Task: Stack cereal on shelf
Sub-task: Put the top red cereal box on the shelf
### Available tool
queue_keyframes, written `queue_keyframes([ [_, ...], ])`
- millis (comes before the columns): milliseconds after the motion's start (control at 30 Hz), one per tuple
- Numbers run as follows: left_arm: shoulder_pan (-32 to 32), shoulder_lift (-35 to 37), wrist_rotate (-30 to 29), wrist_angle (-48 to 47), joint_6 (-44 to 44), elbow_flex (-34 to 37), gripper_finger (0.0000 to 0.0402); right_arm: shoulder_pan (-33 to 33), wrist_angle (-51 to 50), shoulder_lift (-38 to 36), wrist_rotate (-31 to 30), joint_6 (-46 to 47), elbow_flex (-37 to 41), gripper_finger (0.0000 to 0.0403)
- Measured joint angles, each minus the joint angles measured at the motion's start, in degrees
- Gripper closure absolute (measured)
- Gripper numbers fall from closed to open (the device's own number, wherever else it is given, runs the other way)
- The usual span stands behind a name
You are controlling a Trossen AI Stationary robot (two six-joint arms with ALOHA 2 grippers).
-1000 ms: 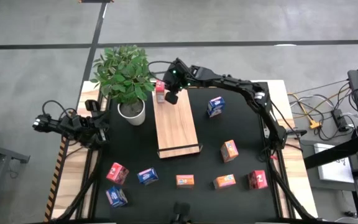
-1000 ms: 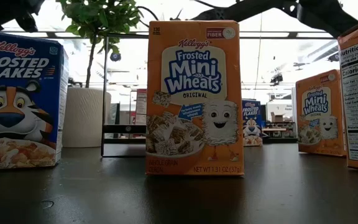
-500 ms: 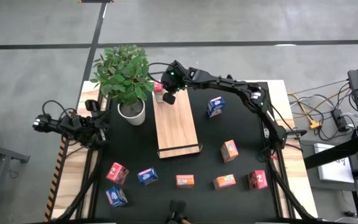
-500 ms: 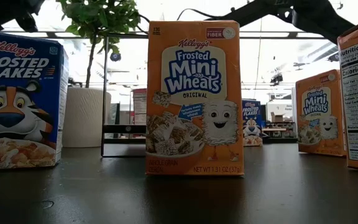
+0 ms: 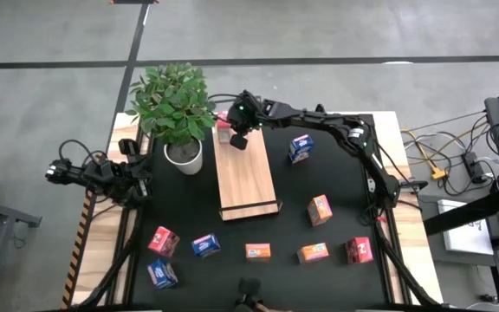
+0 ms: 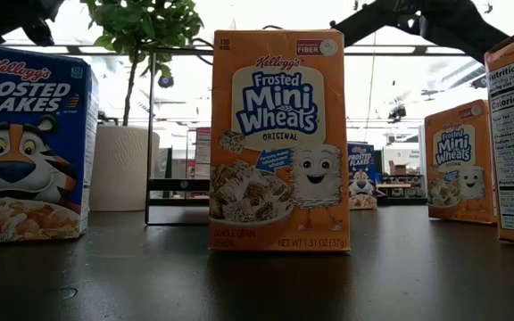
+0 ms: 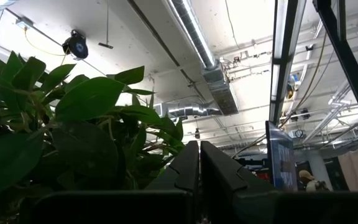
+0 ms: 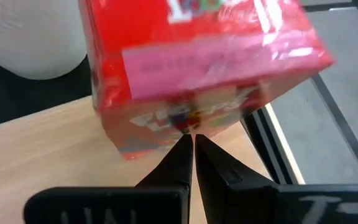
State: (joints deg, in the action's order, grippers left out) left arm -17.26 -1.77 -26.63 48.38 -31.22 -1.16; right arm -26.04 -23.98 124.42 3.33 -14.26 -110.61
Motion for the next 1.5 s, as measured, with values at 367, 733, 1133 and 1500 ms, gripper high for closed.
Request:
queue_keyframes([
  [367,-0.01,-0.01,0.00,0.00,0.00,-0.01,0.0402,-0.11,10.10,0.00,0.06,-1.44,5.93,0.0394],
  [733,0.00,-0.01,0.01,0.04,0.00,0.00,0.0402,-0.11,13.77,0.00,0.15,-2.93,6.76,0.0394],
  [1133,0.01,-0.01,0.02,0.06,0.00,0.01,0.0402,-0.13,16.14,0.38,0.07,-4.90,8.49,0.0394],
  [1500,0.01,-0.01,0.02,0.07,0.00,0.01,0.0402,-0.13,17.47,0.98,0.09,-5.70,8.55,0.0394],
])
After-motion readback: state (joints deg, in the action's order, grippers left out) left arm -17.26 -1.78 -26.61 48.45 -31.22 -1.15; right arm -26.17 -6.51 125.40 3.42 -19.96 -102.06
